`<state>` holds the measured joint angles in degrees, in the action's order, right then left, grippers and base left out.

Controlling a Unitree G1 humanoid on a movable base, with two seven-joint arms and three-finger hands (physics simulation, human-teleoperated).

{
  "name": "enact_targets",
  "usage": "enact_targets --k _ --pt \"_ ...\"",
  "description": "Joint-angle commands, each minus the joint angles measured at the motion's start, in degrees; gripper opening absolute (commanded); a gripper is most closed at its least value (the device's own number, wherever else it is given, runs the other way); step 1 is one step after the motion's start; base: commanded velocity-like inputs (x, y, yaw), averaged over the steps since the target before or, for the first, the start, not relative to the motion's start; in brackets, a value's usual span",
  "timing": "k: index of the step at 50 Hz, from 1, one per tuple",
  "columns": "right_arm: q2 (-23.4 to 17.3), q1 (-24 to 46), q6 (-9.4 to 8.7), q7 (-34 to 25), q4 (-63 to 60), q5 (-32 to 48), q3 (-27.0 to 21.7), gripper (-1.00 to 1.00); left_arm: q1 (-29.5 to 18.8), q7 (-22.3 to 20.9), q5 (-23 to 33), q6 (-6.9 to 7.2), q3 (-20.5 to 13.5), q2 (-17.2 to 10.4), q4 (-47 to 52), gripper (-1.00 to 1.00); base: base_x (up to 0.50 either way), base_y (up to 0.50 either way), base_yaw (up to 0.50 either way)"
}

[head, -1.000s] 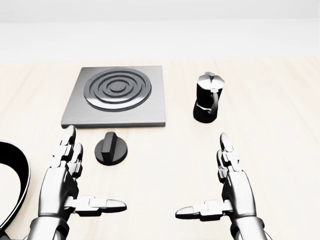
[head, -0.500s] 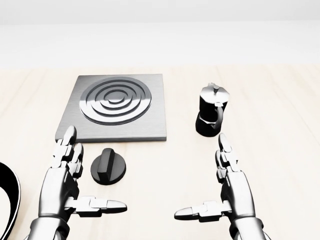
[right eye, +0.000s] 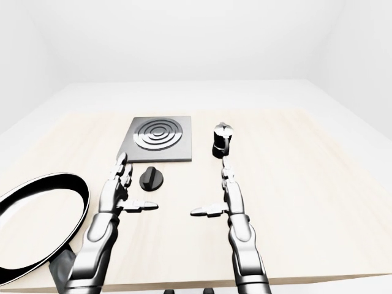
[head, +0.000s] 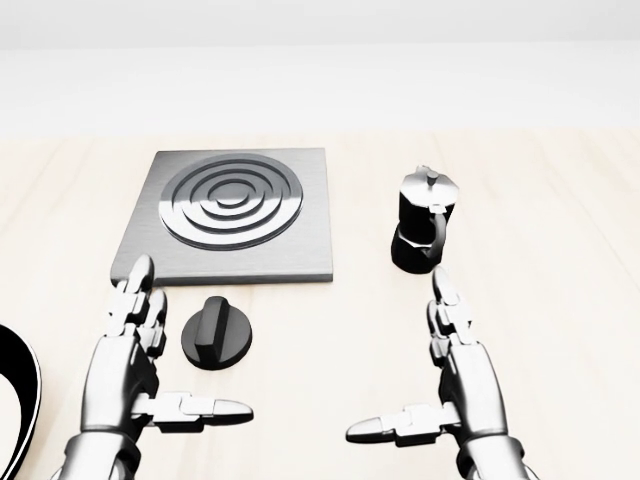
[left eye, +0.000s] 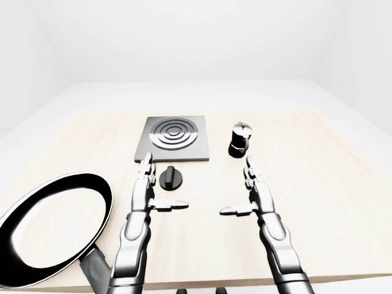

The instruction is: Turn on the stove.

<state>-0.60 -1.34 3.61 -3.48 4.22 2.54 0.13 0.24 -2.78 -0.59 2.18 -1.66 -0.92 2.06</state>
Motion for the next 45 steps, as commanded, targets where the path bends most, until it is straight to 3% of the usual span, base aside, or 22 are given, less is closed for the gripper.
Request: enact_targets --k 1,13,45 --pt "0.0 0.0 0.05 -0.2 0.0 0.1 0.1 1.0 -2.4 0.2 -0.3 -3.65 -0.9 -0.5 -7.5 1.0 0.0 0.0 0.0" --pt "0.0 -0.1 0.91 -0.4 0.7 0.0 0.1 1.0 -5.6 0.6 -0.8 -7.15 -1.6 -1.1 -16.1 1.0 0.0 0.0 0.0" --pt "0.3 -0.4 0.97 -0.5 1.1 0.2 0.7 1.0 -10.2 0.7 1.5 -7.18 -0.7 -1.3 -27.1 1.0 0.0 0.0 0.0"
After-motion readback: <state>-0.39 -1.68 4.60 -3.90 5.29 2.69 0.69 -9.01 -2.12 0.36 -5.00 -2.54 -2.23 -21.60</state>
